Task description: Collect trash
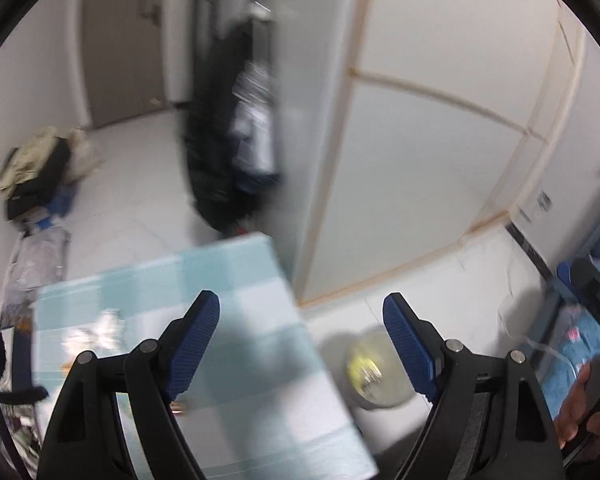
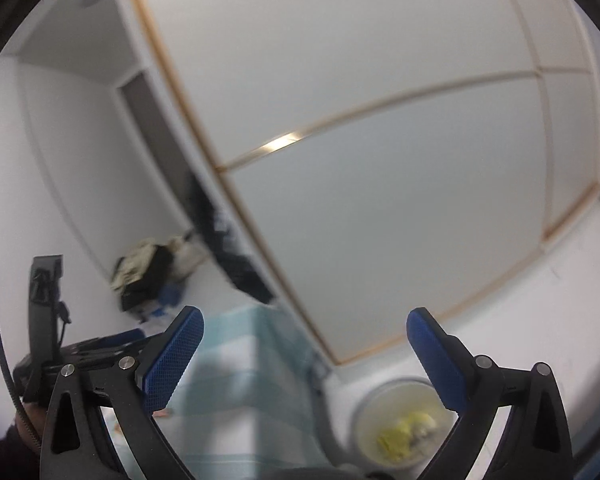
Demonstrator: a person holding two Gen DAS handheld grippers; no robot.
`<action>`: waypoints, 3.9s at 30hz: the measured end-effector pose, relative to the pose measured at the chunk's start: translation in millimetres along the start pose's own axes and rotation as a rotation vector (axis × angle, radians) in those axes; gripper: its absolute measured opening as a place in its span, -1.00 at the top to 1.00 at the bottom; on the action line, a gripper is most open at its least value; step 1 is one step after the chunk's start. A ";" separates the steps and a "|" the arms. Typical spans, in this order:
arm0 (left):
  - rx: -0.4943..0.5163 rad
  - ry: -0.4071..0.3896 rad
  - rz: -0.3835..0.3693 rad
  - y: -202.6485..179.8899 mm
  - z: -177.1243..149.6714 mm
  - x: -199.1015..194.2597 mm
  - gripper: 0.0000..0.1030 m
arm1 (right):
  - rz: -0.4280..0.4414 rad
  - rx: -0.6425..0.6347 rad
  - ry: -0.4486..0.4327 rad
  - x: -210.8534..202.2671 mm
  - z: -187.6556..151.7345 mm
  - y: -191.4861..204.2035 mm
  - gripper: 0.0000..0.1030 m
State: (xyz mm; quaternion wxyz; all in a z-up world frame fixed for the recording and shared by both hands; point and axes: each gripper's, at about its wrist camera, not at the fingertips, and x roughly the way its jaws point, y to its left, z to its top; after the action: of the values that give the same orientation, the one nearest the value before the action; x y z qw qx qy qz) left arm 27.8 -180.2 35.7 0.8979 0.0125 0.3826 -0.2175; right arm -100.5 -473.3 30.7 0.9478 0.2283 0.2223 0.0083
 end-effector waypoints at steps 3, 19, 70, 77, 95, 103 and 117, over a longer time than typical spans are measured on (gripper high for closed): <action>-0.048 -0.045 0.032 28.6 2.5 -22.8 -0.58 | 0.048 -0.053 -0.008 5.1 0.5 39.1 -0.99; -0.319 -0.123 0.149 173.8 -44.9 -47.6 -0.58 | 0.185 -0.252 0.130 75.6 -73.3 205.4 -0.99; -0.647 -0.010 0.085 305.9 -96.9 -39.8 -0.58 | 0.246 -0.734 0.690 272.5 -247.1 337.6 0.60; -0.608 0.023 0.070 295.7 -94.9 -34.1 -0.58 | 0.249 -0.745 0.689 269.5 -243.3 339.0 0.80; -0.445 0.183 0.051 246.2 -109.1 -13.1 -0.58 | 0.348 -0.401 0.543 199.9 -177.0 279.4 0.82; -0.323 0.308 0.004 208.4 -122.4 10.5 -0.58 | 0.345 -0.340 0.460 178.9 -154.7 250.7 0.82; -0.241 0.428 0.107 194.5 -136.0 47.3 -0.58 | 0.322 -0.330 0.413 169.2 -146.1 228.6 0.82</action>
State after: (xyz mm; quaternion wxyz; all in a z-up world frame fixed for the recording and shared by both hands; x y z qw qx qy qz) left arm 42.0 3.5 -121.2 0.8019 -0.0284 0.5857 -0.1148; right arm 9.4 -186.0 -56.6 0.8935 0.0971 0.3667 0.2404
